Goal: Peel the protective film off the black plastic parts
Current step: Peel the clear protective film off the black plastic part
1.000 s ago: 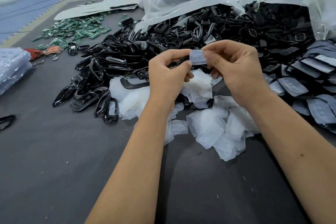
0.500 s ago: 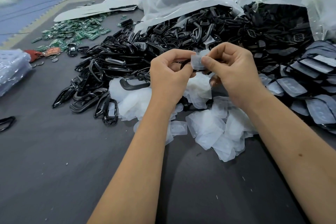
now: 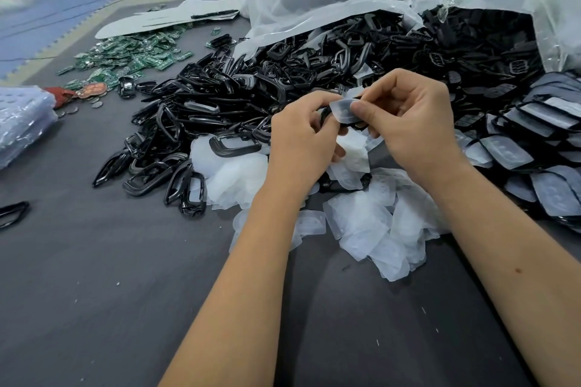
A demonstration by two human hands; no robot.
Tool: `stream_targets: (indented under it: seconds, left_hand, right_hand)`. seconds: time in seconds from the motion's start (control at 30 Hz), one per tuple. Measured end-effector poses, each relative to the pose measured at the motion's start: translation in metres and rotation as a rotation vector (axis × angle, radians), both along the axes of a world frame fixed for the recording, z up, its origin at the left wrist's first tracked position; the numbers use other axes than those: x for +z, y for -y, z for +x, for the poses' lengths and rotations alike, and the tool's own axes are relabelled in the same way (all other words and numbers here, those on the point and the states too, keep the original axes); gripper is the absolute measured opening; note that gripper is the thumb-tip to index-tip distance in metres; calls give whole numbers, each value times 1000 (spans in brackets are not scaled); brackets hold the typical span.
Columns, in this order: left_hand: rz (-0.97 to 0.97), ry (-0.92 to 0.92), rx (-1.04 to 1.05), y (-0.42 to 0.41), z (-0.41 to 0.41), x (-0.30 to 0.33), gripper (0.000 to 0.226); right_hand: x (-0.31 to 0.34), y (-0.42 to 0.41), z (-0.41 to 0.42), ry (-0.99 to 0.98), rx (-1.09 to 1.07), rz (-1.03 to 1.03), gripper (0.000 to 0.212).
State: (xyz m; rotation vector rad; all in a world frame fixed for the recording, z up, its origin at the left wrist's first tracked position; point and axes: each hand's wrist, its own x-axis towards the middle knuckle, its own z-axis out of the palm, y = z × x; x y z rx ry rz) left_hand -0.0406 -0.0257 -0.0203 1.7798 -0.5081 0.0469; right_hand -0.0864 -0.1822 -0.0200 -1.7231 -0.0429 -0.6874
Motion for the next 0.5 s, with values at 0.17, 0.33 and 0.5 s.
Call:
stream_targets:
  seconds: [0.17, 0.33, 0.5]
  left_hand:
    - [67, 148, 6, 2, 0, -2, 21]
    - [26, 187, 38, 3, 1, -3, 20]
    - [13, 95, 55, 2, 5, -3, 19]
  right_hand:
    - [-2, 2, 1, -15, -88, -46, 15]
    - [1, 0, 0, -44, -31, 12, 14]
    - [11, 8, -6, -69, 393, 441, 15]
